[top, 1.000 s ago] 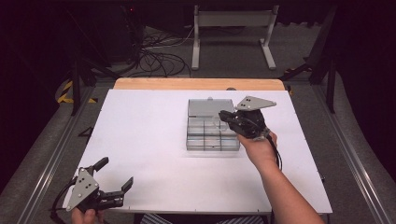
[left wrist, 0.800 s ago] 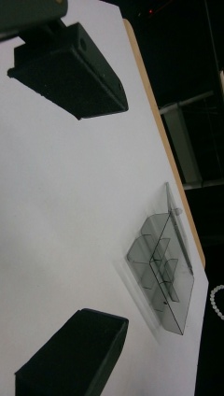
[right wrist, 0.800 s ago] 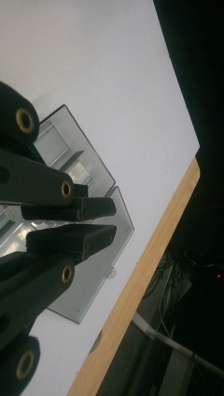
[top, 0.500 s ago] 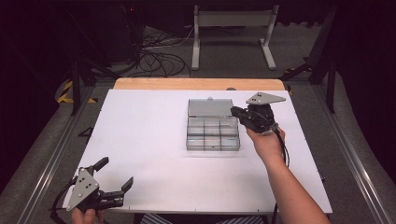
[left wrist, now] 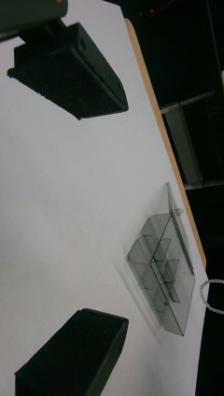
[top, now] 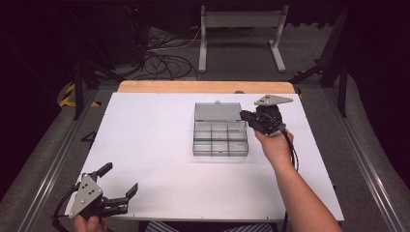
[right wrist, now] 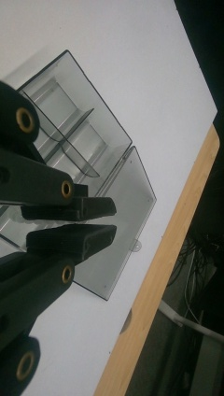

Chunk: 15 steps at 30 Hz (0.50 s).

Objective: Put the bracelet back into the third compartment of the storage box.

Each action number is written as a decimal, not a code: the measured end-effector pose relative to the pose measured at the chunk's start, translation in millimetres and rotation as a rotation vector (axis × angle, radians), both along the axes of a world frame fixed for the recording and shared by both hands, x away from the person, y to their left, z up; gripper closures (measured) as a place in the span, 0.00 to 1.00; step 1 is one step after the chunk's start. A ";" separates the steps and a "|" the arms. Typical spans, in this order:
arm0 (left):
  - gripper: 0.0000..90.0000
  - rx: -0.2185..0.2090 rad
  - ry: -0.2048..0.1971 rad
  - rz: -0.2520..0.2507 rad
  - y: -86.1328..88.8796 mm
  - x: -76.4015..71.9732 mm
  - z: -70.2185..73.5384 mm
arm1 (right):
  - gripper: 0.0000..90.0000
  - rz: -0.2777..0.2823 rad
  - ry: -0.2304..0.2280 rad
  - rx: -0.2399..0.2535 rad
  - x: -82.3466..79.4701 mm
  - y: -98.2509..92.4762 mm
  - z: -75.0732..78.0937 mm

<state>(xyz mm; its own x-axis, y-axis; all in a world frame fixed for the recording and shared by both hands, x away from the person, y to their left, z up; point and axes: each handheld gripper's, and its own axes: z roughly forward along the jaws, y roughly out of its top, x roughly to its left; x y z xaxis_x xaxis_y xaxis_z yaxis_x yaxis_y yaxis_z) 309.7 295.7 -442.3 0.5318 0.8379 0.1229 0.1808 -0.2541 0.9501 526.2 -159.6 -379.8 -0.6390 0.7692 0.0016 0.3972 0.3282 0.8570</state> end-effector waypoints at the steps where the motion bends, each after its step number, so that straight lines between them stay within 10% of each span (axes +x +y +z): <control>1: 0.03 -0.004 0.004 -0.001 -0.3 0.0 -0.2 | 0.95 -0.001 0.004 0.002 0.8 0.5 -0.6; 15: 0.03 -0.004 0.002 0.000 -0.1 0.0 -0.1 | 0.95 0.006 0.061 -0.019 12.6 10.5 -15.2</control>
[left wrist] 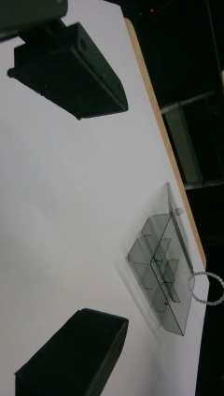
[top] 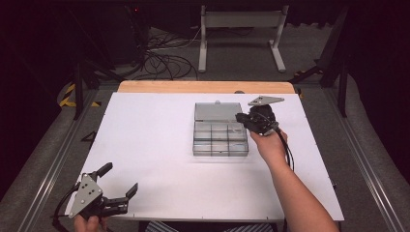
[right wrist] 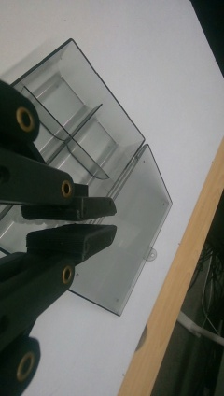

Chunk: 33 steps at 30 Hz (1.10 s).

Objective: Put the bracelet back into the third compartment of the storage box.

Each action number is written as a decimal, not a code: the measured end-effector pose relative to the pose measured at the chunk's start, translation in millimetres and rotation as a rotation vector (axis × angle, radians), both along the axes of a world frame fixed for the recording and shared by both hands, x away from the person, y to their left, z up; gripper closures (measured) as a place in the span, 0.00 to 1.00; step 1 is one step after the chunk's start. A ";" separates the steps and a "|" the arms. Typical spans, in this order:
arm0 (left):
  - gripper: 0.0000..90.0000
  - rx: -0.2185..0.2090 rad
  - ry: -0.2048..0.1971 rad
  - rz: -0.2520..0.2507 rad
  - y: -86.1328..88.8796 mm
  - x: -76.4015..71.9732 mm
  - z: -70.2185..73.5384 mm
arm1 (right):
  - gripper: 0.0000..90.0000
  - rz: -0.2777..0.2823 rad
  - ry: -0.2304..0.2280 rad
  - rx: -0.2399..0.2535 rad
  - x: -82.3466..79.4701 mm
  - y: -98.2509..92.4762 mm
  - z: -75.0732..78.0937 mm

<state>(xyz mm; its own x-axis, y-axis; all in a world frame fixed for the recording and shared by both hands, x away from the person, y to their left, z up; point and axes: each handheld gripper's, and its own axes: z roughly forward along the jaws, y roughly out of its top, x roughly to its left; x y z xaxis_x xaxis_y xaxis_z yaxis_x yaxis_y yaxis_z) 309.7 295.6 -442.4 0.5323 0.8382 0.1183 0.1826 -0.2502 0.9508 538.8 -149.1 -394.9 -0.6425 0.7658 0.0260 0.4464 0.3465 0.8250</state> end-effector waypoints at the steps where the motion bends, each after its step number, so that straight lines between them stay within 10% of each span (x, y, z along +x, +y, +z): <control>1: 0.03 0.003 0.000 -0.002 0.2 0.1 0.1 | 0.95 0.001 0.006 -0.002 0.8 1.0 -1.2; 22: 0.03 0.002 0.001 0.001 0.7 -0.3 0.3 | 0.94 -0.006 0.077 -0.015 9.6 6.1 -19.6; 25: 0.03 0.003 0.000 -0.001 0.8 -0.1 0.3 | 0.62 -0.043 0.053 -0.015 13.9 0.8 -22.8; 33: 0.02 0.001 0.001 0.002 -0.2 -0.1 0.1 | 0.33 -0.065 0.029 -0.034 13.1 -3.5 -20.3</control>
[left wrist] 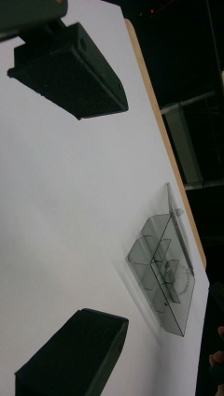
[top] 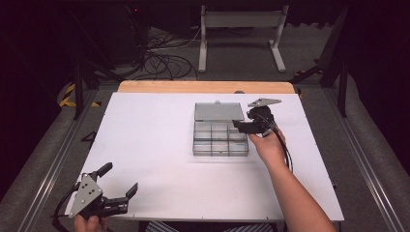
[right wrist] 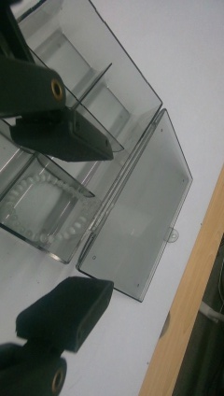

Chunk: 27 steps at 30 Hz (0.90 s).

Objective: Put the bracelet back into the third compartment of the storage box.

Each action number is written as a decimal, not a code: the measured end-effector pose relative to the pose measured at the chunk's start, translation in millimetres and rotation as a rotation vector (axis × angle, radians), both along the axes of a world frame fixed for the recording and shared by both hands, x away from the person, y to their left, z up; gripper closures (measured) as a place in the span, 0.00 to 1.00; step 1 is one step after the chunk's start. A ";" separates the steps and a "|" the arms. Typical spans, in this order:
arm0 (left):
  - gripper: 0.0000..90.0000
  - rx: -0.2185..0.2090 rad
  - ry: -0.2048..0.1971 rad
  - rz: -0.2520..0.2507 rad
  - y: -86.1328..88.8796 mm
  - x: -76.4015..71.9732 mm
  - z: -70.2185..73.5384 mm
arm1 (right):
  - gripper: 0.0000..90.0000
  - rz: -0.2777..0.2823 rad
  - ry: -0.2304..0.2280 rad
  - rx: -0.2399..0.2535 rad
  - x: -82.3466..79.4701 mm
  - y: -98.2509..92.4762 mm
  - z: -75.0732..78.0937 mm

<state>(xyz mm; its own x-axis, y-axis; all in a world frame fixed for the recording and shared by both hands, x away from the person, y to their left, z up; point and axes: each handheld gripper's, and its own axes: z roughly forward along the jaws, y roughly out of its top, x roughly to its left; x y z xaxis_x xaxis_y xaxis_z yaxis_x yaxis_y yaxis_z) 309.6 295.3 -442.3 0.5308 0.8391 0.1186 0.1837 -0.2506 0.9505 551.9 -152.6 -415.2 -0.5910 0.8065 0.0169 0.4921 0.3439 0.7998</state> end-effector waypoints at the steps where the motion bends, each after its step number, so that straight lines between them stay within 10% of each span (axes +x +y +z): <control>1: 0.03 0.000 -0.001 0.000 -0.1 -0.1 0.0 | 0.30 0.004 -0.004 -0.005 -0.8 0.2 0.8; 27: 0.03 0.002 0.005 -0.003 -0.6 0.4 -0.4 | 0.08 0.117 -0.139 0.067 -60.3 2.0 45.3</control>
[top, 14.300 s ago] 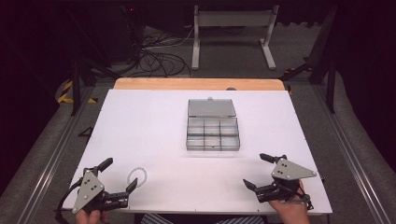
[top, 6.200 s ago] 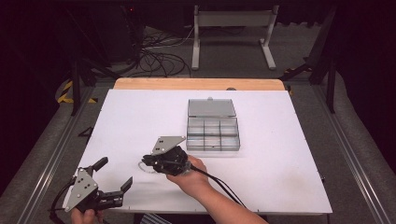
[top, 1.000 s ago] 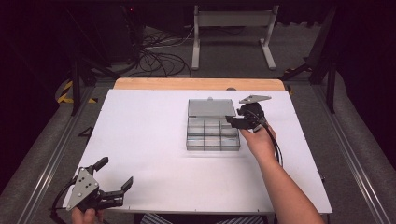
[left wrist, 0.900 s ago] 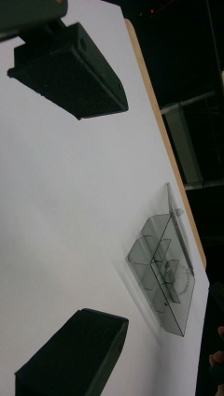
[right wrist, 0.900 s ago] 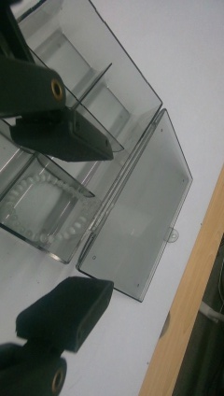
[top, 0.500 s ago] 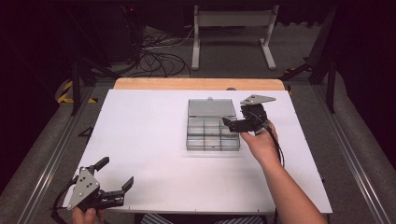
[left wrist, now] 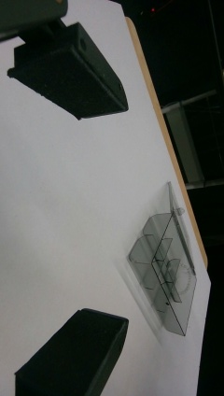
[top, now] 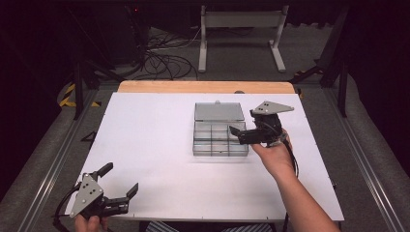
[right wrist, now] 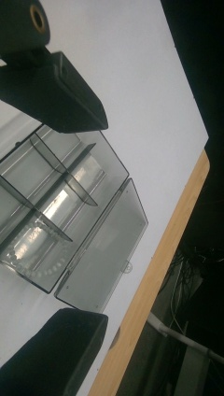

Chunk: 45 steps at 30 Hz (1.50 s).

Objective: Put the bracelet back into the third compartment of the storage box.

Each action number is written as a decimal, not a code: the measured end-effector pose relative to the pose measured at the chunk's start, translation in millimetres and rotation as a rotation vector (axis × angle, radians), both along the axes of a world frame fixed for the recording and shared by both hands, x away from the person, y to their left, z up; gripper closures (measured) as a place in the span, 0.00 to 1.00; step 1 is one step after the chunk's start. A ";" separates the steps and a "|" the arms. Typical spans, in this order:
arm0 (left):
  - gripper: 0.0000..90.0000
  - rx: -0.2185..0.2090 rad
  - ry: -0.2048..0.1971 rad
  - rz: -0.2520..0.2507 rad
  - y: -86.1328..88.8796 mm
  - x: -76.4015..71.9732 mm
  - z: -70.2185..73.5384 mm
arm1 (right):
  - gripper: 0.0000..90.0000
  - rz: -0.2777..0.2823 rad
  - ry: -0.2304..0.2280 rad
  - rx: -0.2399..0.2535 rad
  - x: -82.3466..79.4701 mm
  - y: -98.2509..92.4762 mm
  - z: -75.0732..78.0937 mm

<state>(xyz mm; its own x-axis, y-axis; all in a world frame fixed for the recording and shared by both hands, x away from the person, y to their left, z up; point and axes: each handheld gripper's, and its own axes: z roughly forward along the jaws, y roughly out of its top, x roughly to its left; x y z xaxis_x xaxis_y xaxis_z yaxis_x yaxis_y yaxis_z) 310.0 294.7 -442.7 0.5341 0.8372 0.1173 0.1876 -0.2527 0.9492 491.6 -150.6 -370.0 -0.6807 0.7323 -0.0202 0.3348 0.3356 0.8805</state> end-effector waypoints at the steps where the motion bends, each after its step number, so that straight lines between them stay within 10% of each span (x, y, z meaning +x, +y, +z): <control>1: 0.03 -0.001 0.001 0.001 0.0 0.0 0.0 | 0.08 0.004 -0.003 -0.003 -1.5 -0.3 0.6; 26: 0.03 0.007 0.003 0.000 -1.7 0.6 -0.6 | 0.00 0.119 -0.086 0.073 -52.0 -39.1 14.6; 45: 0.03 0.008 0.005 0.000 -2.8 -0.5 -0.8 | 0.00 0.098 -0.109 0.067 -98.0 -87.5 -22.4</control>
